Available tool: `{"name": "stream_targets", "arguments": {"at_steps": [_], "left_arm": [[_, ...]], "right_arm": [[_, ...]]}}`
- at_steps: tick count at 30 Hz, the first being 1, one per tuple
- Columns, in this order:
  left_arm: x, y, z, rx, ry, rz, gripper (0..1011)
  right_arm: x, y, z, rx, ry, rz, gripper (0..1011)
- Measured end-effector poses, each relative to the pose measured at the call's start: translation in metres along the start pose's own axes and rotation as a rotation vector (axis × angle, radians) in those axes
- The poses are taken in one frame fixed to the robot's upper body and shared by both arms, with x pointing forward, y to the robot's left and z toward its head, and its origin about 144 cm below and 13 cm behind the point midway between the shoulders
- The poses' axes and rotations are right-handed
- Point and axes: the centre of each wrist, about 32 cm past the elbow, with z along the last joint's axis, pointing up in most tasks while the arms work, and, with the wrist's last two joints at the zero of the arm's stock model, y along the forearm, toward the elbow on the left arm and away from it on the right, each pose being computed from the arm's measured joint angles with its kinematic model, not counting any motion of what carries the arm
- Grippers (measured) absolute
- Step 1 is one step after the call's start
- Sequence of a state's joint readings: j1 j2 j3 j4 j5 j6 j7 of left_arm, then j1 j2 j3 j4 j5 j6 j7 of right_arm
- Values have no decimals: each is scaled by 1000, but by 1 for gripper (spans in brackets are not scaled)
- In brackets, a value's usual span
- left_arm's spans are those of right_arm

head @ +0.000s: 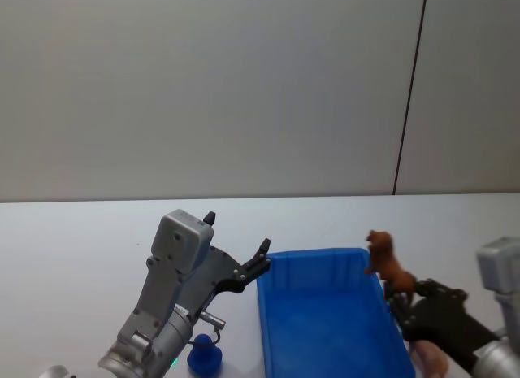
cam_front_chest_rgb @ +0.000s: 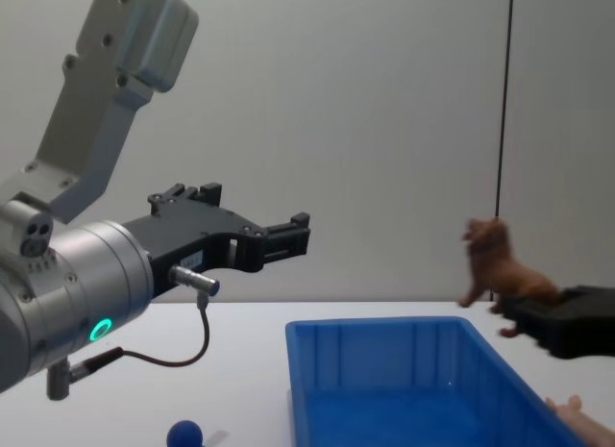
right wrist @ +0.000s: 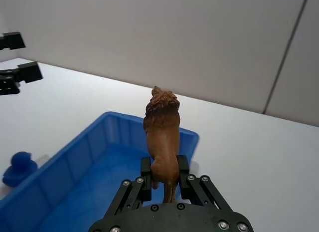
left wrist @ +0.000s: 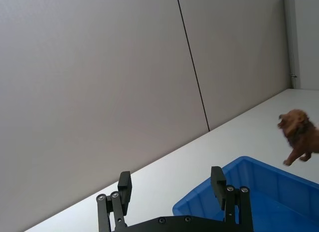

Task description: Pick up the two dolls from the table and place them into the box.

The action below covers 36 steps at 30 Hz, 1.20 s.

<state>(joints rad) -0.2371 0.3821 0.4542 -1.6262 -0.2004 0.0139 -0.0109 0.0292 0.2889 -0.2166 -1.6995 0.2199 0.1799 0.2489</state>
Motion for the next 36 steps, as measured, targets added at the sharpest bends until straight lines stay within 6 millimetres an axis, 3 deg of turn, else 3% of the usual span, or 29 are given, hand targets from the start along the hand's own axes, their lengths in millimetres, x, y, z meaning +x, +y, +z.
{"name": "stream_targets", "arguments": {"at_steps": [4,8,16,26,36], "left_arm": [[0,0,0,0,0,0,1001],[0,0,0,0,0,0,1001],[0,0,0,0,0,0,1001],[0,0,0,0,0,0,1002],[0,0,0,0,0,0,1001]], "right_arm": [[-3,11,-1,-9,10,38,298],[-6,22,-1,-16,17,68,398],[-11,36,-3,-28,30,95,683],[-14,36,-2,-13,32,59,965],[-13,20,0,5,32,-30,1001]]}}
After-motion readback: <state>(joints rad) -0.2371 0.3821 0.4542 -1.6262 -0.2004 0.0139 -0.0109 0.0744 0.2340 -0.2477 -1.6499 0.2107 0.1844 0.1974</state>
